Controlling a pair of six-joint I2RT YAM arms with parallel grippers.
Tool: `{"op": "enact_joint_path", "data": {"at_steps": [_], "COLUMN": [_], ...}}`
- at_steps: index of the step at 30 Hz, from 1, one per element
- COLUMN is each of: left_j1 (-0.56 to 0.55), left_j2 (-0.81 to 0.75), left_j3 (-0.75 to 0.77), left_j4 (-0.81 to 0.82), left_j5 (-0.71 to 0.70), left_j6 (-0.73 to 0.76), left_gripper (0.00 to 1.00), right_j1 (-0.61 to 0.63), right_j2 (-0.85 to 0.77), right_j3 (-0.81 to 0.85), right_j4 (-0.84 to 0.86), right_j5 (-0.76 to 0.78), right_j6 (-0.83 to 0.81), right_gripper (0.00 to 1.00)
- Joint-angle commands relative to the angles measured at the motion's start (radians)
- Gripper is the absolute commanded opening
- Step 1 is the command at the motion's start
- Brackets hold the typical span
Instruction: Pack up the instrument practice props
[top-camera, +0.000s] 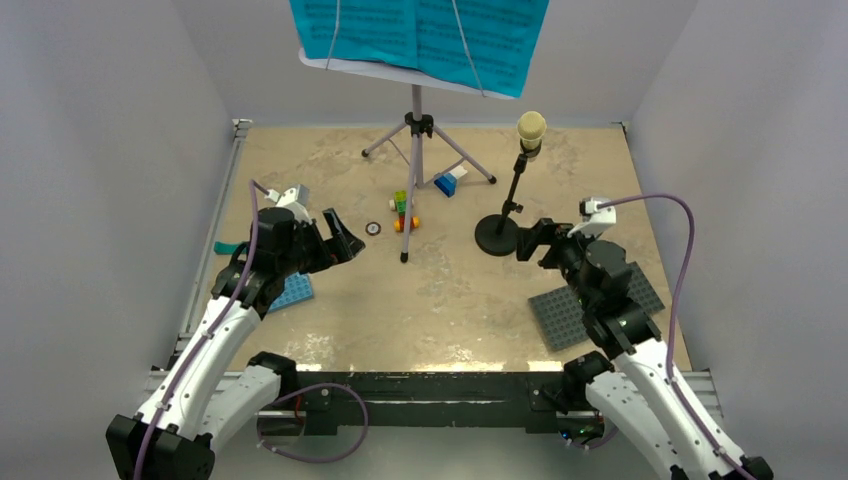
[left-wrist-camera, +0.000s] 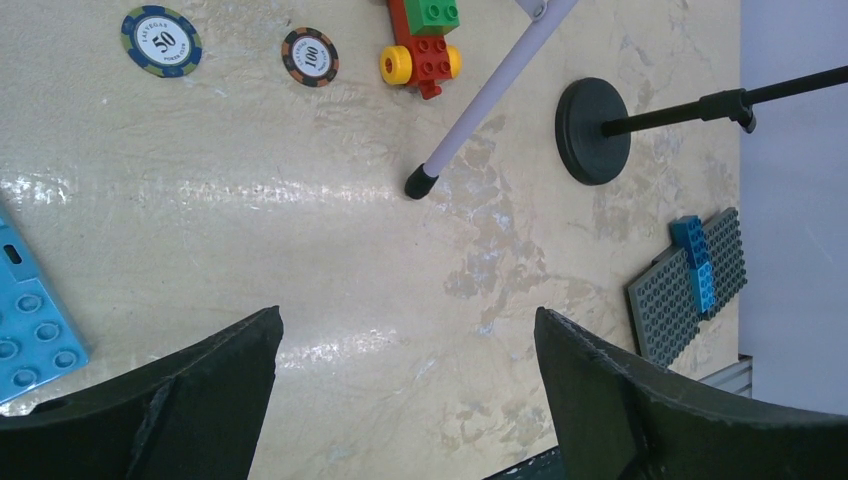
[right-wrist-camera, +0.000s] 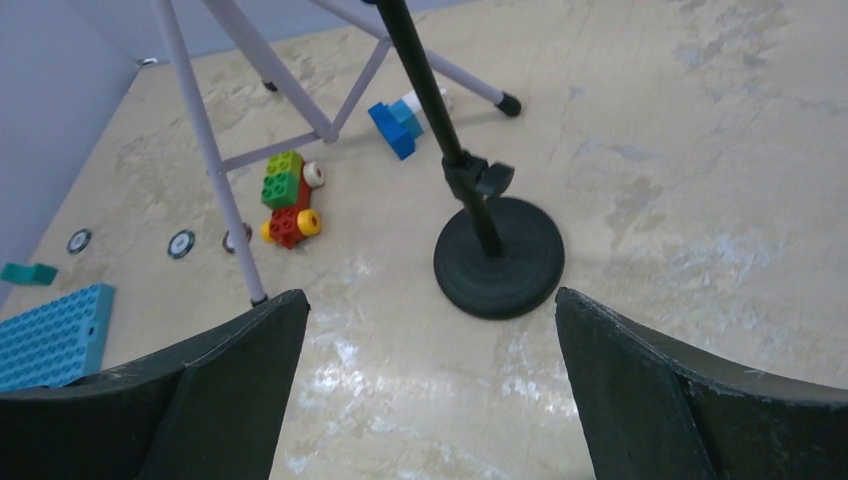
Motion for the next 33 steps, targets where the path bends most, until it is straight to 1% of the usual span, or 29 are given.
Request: {"op": "enact_joint_path", "data": {"at_steps": [1, 2, 4, 5, 6, 10, 12, 17, 27, 29, 31, 33], "left_j1": [-0.008, -0.008, -0.008, -0.007, -0.008, -0.008, -0.008, -0.008, -0.008, -0.008, -0.008, -0.008], "left_j2": [-0.029, -0.034, -0.043, -0.046, -0.048, -0.071, -0.093, -0.14, -0.177, -0.177, -0.175, -0.175], "left_j3": [0.037, 0.039, 0.041, 0.044, 0.047, 0.035, 0.012, -0.039, -0.051, -0.051, -0.05, -0.051], "left_j4": [0.038, 0.04, 0.042, 0.044, 0.046, 0.082, 0.116, 0.19, 0.189, 0.189, 0.191, 0.191], "left_j5": [0.005, 0.007, 0.006, 0.008, 0.013, 0.037, 0.044, 0.077, 0.087, 0.09, 0.092, 0.095], "left_j6": [0.027, 0.031, 0.037, 0.04, 0.046, 0.069, 0.075, 0.087, 0.103, 0.103, 0.103, 0.103], "left_gripper": [1.0, 1.0, 1.0, 1.0, 1.0, 0.99, 0.97, 0.89, 0.85, 0.84, 0.83, 0.83], "right_j1": [0.01, 0.01, 0.009, 0.009, 0.01, 0.01, 0.01, 0.008, 0.006, 0.006, 0.005, 0.005], "right_j2": [0.115, 0.138, 0.174, 0.197, 0.228, 0.349, 0.394, 0.488, 0.614, 0.632, 0.649, 0.66], "right_j3": [0.017, -0.006, -0.069, -0.089, -0.087, -0.04, -0.041, -0.007, 0.046, 0.049, 0.06, 0.068], "right_j4": [0.273, 0.346, 0.546, 0.622, 0.661, 0.714, 0.76, 0.813, 0.872, 0.881, 0.885, 0.884], "right_j5": [0.086, 0.09, 0.098, 0.106, 0.113, 0.107, 0.108, 0.113, 0.113, 0.117, 0.119, 0.123], "right_j6": [-0.112, -0.132, -0.174, -0.191, -0.206, -0.244, -0.247, -0.26, -0.27, -0.27, -0.272, -0.277], "right_gripper": [0.98, 0.98, 0.96, 0.96, 0.95, 0.88, 0.84, 0.74, 0.56, 0.51, 0.43, 0.34]}}
